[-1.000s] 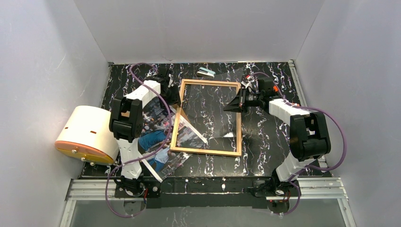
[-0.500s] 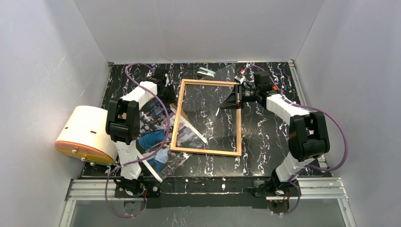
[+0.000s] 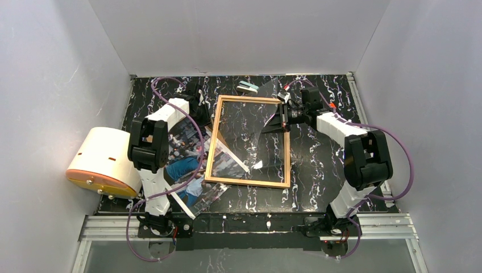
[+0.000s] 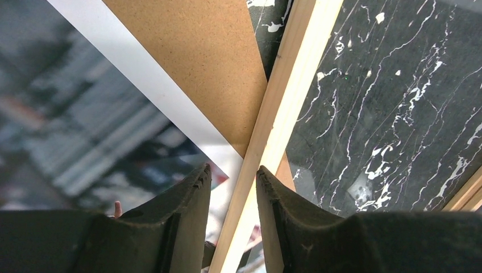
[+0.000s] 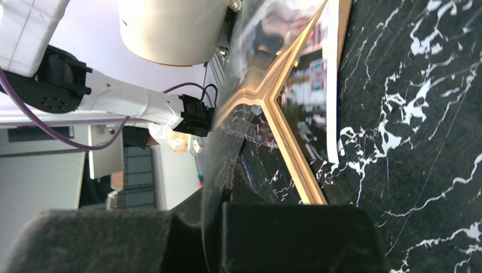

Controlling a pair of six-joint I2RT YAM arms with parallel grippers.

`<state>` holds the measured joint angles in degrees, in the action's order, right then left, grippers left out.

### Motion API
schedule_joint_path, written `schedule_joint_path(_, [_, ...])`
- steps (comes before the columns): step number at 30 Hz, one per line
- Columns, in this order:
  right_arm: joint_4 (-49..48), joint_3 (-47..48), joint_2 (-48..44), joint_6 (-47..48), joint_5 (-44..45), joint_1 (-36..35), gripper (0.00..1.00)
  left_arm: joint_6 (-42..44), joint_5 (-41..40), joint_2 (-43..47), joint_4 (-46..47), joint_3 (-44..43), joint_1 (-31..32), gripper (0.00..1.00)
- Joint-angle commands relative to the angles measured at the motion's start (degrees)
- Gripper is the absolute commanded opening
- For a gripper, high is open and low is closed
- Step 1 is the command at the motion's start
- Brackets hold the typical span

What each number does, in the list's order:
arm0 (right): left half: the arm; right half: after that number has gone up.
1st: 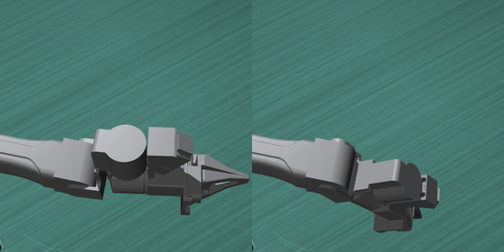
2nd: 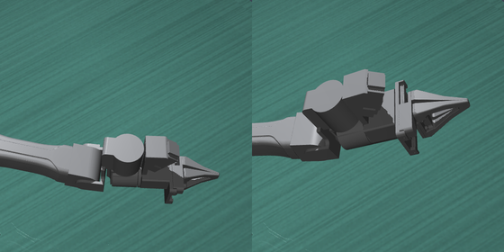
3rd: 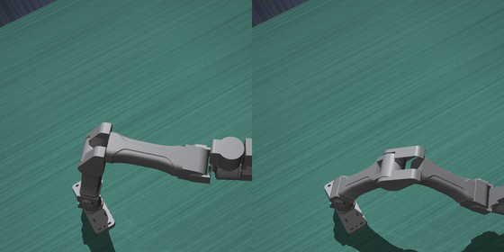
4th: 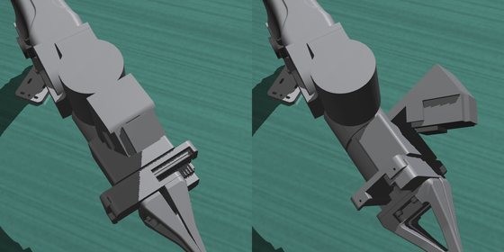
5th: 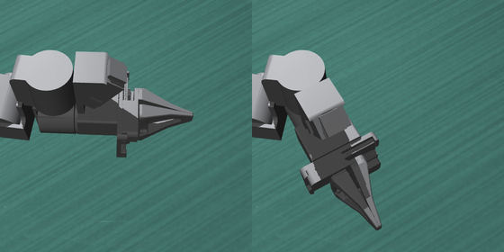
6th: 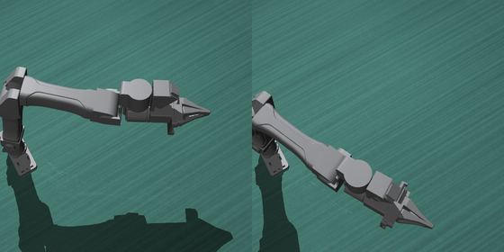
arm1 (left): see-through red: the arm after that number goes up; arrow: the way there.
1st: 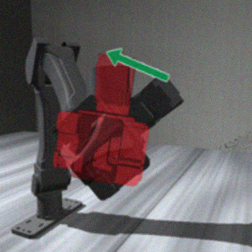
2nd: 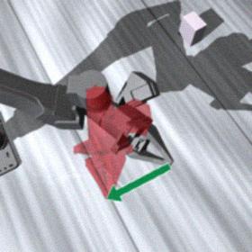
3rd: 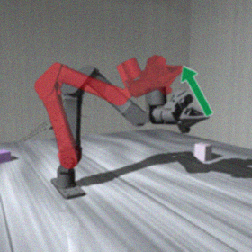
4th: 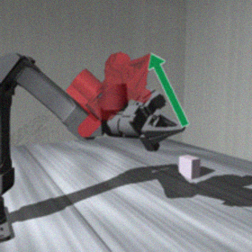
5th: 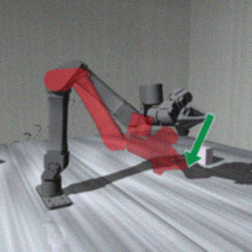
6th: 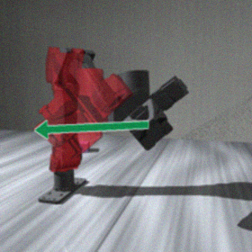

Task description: Put the photo into the frame

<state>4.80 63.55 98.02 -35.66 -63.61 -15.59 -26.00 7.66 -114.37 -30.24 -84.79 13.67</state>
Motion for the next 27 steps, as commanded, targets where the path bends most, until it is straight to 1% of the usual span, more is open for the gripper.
schedule_joint_path(1, [0.3, 4.4, -0.2, 6.3, -2.3, -1.4, 0.01, 0.4, 1.4, -0.9, -1.9, 0.7, -0.1, 0.33])
schedule_joint_path(7, [-0.7, 3.7, -4.2, 14.4, -2.6, -2.8, 0.01, 0.3, 1.9, -1.2, -1.9, 1.1, -0.1, 0.31])
schedule_joint_path(10, [-1.7, 2.4, -5.5, 15.9, -1.2, -3.1, 0.01, 0.3, 1.8, -1.2, -2.0, 1.2, -0.1, 0.31])
schedule_joint_path(15, [3.5, 2.3, -3.7, 19.9, 2.7, -3.1, 0.01, 0.2, 1.6, -1.4, -1.9, 1.2, -0.2, 0.30])
schedule_joint_path(17, [4.4, 1.8, -2.8, 19.5, 5.5, -3.1, 0.02, 0.3, 1.6, -1.4, -1.9, 1.2, -0.2, 0.30])
schedule_joint_path(18, [5.8, 1.9, -2.1, 18.9, 7.4, -3.0, 0.10, 0.3, 1.7, -1.5, -1.9, 1.1, -0.2, 0.30])
schedule_joint_path(19, [7.4, 2.2, -1.3, 18.3, 8.9, -2.8, 0.21, 0.3, 1.7, -1.4, -1.9, 1.3, -0.1, 0.30])
schedule_joint_path(20, [7.5, 2.0, -0.6, 17.2, 9.5, -2.6, 0.29, 0.3, 1.6, -1.4, -2.0, 1.4, -0.2, 0.30])
schedule_joint_path(23, [1.9, -2.3, -1.3, 11.1, 12.1, -1.5, 0.49, 0.3, 1.4, -1.3, -2.1, 1.4, -0.1, 0.30])
schedule_joint_path(25, [-3.2, -4.8, -2.2, 6.0, 12.5, 0.1, 0.57, 0.5, 1.2, -1.1, -2.0, 1.4, -0.1, 0.30])
schedule_joint_path(27, [-7.2, -6.5, -1.9, 1.5, 13.1, 1.5, 0.62, 0.5, 1.3, -1.1, -2.0, 1.5, -0.1, 0.29])
